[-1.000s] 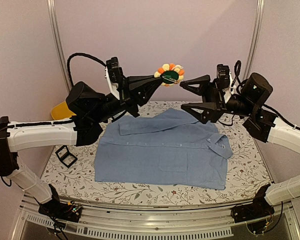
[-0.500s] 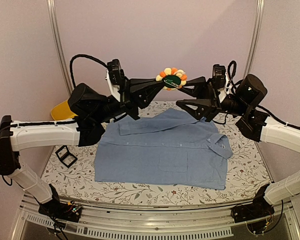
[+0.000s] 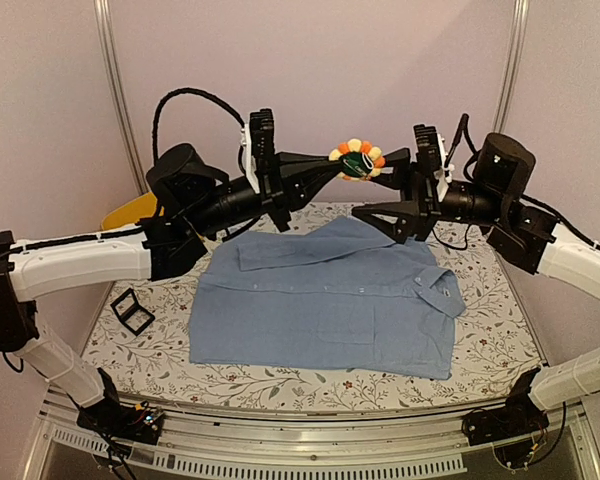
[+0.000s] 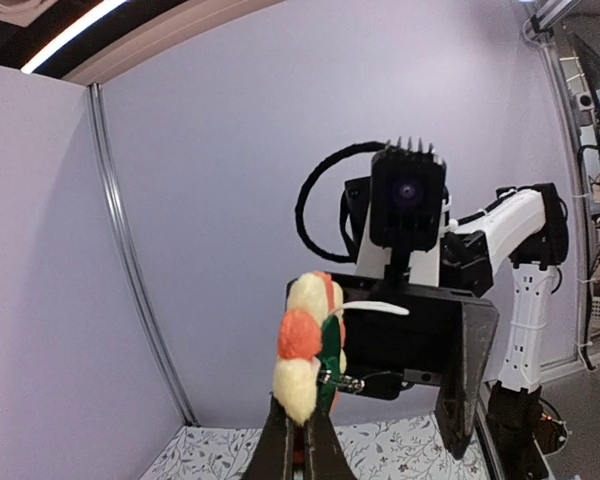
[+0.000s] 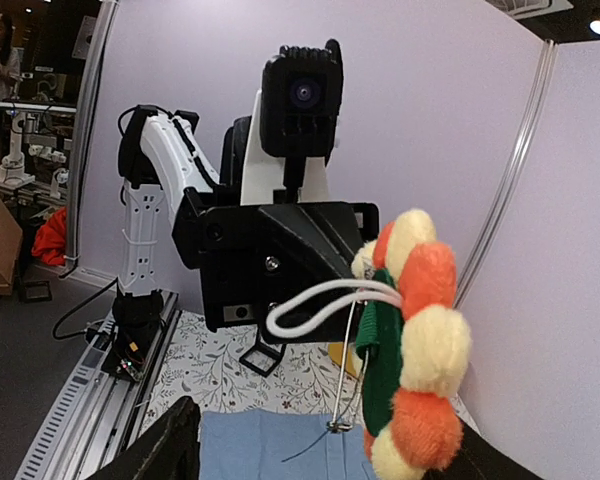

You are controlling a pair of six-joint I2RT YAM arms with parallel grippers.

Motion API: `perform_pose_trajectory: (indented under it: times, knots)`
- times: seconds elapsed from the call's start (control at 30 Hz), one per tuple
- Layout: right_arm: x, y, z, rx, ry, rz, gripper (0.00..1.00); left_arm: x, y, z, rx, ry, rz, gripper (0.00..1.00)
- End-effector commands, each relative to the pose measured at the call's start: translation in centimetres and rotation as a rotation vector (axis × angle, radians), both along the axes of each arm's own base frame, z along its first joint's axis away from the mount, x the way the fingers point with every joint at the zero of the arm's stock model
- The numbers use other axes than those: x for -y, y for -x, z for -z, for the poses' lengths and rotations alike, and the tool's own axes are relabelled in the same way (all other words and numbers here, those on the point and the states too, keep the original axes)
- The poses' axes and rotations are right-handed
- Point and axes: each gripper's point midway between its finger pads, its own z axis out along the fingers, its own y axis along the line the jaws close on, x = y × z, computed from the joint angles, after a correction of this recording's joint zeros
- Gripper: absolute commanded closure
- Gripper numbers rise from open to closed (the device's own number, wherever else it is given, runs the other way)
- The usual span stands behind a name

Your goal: Pin the brooch onto the clothing

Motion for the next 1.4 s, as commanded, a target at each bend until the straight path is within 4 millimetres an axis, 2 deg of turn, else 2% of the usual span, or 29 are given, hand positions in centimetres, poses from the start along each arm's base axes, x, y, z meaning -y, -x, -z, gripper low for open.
perform_pose_trajectory:
  times: [0.0, 0.13, 0.33, 0.5, 0.6, 0.7, 0.9, 1.03, 1.27, 1.37]
  knots:
    - [1.6, -1.7, 1.8, -0.013, 0.193, 0.182, 0.24, -0.4, -2.0, 1.5, -0.019, -0.199, -0.173, 1.00]
    - [1.9, -2.3, 2.3, -0.019, 0.274, 0.215, 0.17, -0.6, -2.5, 3.5, -0.034, -0.329, -0.213, 1.00]
    - [0.6, -4.1, 2.5, -0.024, 0.368, 0.207, 0.16, -0.4, -2.3, 4.7, -0.020, -0.437, -0.228, 1.00]
    - [-0.2, -4.8, 2.9, -0.048, 0.420, 0.181, 0.24, -0.4, -1.9, 4.7, -0.001, -0.447, -0.231, 1.00]
    - [-0.6, -5.1, 4.0, -0.072, 0.447, 0.166, 0.33, -0.6, -1.8, 4.9, 0.002, -0.451, -0.231, 1.00]
    - [-0.8, -4.7, 4.1, -0.081, 0.443, 0.132, 0.42, -0.7, -1.7, 4.9, 0.001, -0.451, -0.233, 1.00]
    - [-0.9, -5.0, 4.4, -0.100, 0.446, 0.139, 0.49, -0.8, -1.6, 5.0, 0.005, -0.455, -0.234, 1.00]
    - [-1.1, -5.1, 3.9, -0.102, 0.428, 0.145, 0.49, -0.7, -1.7, 5.1, 0.003, -0.457, -0.235, 1.00]
    - [-1.3, -5.0, 3.3, -0.099, 0.403, 0.131, 0.42, -0.5, -1.7, 5.2, 0.005, -0.459, -0.231, 1.00]
    - [-1.3, -4.9, 3.1, -0.097, 0.396, 0.130, 0.42, -0.4, -1.7, 6.2, -0.012, -0.498, -0.225, 1.00]
